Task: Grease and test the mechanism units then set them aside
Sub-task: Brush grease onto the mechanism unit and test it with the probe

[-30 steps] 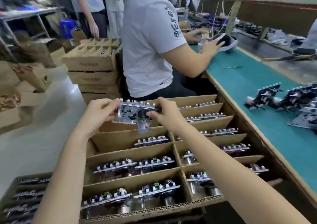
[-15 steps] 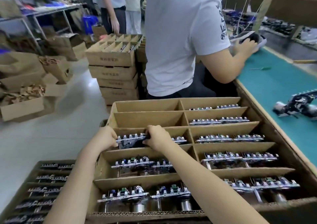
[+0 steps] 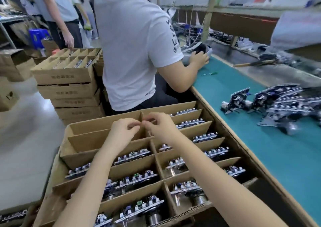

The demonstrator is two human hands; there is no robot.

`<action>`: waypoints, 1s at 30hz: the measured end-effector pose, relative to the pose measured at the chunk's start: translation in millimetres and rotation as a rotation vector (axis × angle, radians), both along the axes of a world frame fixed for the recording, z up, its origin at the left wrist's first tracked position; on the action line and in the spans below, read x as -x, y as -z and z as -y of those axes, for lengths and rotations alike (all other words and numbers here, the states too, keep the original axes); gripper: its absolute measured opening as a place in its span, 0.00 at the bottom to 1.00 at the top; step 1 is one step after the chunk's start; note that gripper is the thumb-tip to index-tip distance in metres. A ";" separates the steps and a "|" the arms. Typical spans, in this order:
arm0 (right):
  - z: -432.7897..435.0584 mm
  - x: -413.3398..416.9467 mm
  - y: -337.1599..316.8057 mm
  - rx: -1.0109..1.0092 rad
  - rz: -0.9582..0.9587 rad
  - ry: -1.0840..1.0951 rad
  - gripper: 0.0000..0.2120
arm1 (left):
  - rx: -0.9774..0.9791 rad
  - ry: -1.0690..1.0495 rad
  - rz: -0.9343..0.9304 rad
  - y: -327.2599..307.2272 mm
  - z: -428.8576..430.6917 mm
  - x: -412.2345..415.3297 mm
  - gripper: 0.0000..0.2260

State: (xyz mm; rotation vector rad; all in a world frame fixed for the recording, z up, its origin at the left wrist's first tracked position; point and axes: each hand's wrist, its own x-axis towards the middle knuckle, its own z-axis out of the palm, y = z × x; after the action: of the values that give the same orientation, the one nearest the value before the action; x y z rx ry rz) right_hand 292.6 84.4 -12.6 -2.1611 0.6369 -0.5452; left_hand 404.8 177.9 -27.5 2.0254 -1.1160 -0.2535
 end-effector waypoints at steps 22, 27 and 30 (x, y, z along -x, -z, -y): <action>108.4 350.7 -6.7 -0.178 0.119 0.961 0.06 | -0.234 0.639 0.348 -24.9 309.5 299.0 0.12; 101.6 383.4 -8.0 -0.222 0.188 1.083 0.09 | -0.111 0.629 0.251 -22.9 295.5 306.3 0.16; 97.2 390.5 -12.3 -0.408 0.134 1.134 0.19 | 0.098 0.727 0.048 -22.0 265.0 328.6 0.06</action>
State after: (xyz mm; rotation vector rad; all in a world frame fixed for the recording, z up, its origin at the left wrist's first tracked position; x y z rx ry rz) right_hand -97.9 -12.8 -0.3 -1.2117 1.7206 -1.0046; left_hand 76.2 -87.1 -5.5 1.4744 -1.8263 -0.5002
